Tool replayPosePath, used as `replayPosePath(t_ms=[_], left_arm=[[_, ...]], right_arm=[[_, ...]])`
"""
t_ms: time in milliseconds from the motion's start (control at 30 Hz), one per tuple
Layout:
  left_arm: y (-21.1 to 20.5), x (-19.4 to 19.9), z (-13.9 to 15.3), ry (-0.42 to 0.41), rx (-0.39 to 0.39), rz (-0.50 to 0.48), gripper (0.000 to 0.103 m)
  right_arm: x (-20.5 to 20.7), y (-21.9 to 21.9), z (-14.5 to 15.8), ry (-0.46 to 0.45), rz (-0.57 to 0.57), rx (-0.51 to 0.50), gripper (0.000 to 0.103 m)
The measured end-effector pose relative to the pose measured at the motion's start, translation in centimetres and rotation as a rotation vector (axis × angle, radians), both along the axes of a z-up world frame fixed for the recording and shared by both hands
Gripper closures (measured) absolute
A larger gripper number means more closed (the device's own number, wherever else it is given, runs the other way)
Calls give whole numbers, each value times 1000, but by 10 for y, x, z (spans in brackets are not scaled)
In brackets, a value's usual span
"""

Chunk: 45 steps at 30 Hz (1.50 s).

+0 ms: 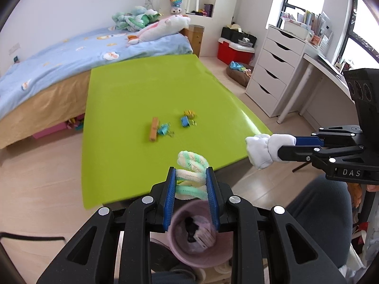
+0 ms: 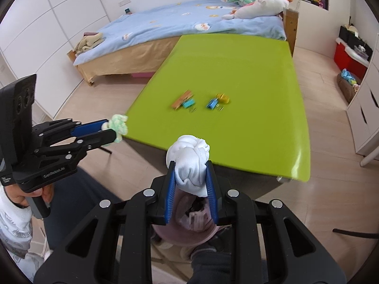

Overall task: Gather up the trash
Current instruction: 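Drop the white cloth and scrunchie into the pink wastebasket, opening both grippers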

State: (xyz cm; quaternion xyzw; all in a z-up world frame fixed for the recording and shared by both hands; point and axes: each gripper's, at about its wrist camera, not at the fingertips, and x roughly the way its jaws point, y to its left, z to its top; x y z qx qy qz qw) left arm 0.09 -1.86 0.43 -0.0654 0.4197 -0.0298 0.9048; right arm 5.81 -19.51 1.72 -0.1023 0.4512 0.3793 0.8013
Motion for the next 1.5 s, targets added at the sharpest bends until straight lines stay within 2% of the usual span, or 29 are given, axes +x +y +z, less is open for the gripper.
replayPosePath(t_ms=[200, 433, 500, 567, 600, 633, 667, 700, 733, 867, 1133, 1200, 1233, 1267, 1300, 1367, 1433, 1500], left_arm=[[-5, -18, -11, 19, -36, -9, 78], [-8, -28, -17, 35, -65, -13, 78], [-9, -28, -18, 39, -60, -16, 78], [-10, -28, -19, 44, -60, -20, 78], [-10, -27, -19, 46, -59, -21, 78], [-9, -27, -19, 46, -58, -25, 78], [-9, -27, -19, 47, -59, -28, 78], [-10, -27, -19, 48, -58, -31, 78], [-11, -26, -20, 50, -56, -36, 78], [-16, -25, -21, 59, -57, -63, 78], [-30, -23, -22, 72, -46, -117, 76], [-33, -21, -22, 72, -48, -130, 72], [-34, -21, -22, 72, -45, -131, 62], [-34, -20, -22, 70, -46, -130, 46], [-34, -20, -23, 65, -53, -126, 40], [-32, -20, -23, 60, -60, -113, 19], [-31, -19, -22, 47, -54, -93, 13], [-29, -19, -22, 51, -51, -75, 11]], right_arm=[[-22, 0, -17, 47, 42, -9, 79], [-31, 3, -34, 97, 71, -13, 79], [-30, 4, -36, 107, 77, -11, 74], [-28, 5, -36, 111, 76, -5, 57], [-27, 5, -36, 113, 72, 0, 43], [-26, 4, -35, 112, 64, 6, 33], [-25, 3, -35, 113, 56, 11, 29], [-25, 1, -34, 114, 49, 16, 20], [-23, -2, -34, 112, 34, 22, 15], [-20, -10, -30, 103, -4, 34, 11], [-16, -23, -24, 86, -52, 56, 9], [-15, -25, -24, 86, -60, 59, 9], [-15, -26, -24, 87, -64, 60, 9], [-14, -28, -24, 87, -70, 61, 9], [-14, -29, -24, 88, -75, 63, 8], [-13, -31, -24, 92, -82, 67, 8], [-13, -33, -25, 94, -86, 68, 8], [-12, -35, -26, 95, -87, 70, 7]])
